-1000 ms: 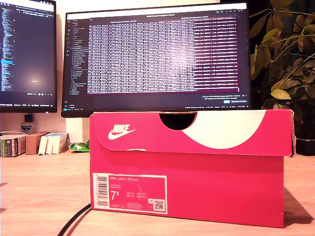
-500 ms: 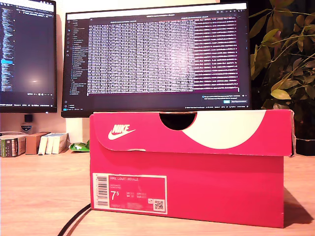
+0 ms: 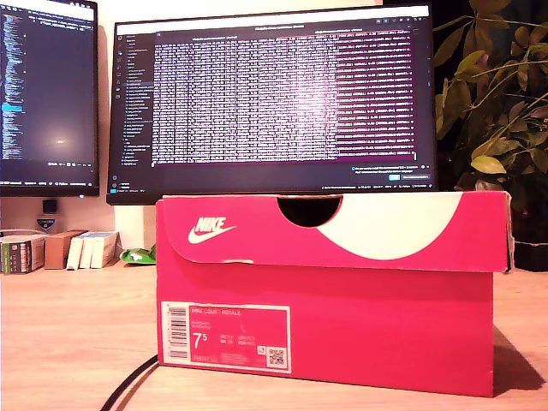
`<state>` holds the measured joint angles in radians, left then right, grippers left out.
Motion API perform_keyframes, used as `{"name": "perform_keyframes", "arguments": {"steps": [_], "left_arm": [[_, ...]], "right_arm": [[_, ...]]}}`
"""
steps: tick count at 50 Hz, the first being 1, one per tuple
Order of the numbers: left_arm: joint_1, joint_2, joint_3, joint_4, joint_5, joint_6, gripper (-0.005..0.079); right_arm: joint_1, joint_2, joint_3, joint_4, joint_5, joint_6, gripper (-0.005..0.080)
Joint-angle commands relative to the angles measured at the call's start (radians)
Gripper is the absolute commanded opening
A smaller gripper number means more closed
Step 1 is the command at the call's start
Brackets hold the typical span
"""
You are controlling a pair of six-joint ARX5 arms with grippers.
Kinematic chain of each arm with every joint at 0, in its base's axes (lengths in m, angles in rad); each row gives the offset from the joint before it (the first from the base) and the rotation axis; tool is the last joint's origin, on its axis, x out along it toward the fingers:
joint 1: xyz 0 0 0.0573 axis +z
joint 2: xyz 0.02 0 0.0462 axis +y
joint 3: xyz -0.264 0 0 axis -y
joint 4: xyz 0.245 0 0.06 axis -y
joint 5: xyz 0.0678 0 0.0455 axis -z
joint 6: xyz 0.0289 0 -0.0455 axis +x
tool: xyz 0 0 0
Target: Close the red shoebox by pushing the lid with your left arm and holding the box in place with your right arm
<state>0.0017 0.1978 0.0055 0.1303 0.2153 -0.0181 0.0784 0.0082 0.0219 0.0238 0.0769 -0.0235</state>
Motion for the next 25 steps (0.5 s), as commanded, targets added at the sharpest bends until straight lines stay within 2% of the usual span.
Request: {"name": "perform_keyframes", "arguments": {"steps": [1,14,20,25], "left_arm": [[0.002,-0.004,-0.032,-0.008,0.002,0.005,-0.0019],[0.002,-0.003,-0.031,-0.166,0.001,-0.012,-0.0019],[0.002,-0.003,-0.031,-0.281,0.001,-0.011,-0.0019],[0.002,-0.003,-0.031,-0.288,0.001,-0.009,-0.0018]], "right_arm": [[-0.005,-0.006,-0.018,0.004,-0.003,0.021,-0.0012],[-0.005,-0.006,-0.017,-0.195,0.004,0.078,-0.0012],[-0.005,-0.006,-0.016,-0.193,0.008,0.077,-0.0012],[-0.005,-0.006,-0.016,-0.193,0.007,0.077,-0.0012]]}}
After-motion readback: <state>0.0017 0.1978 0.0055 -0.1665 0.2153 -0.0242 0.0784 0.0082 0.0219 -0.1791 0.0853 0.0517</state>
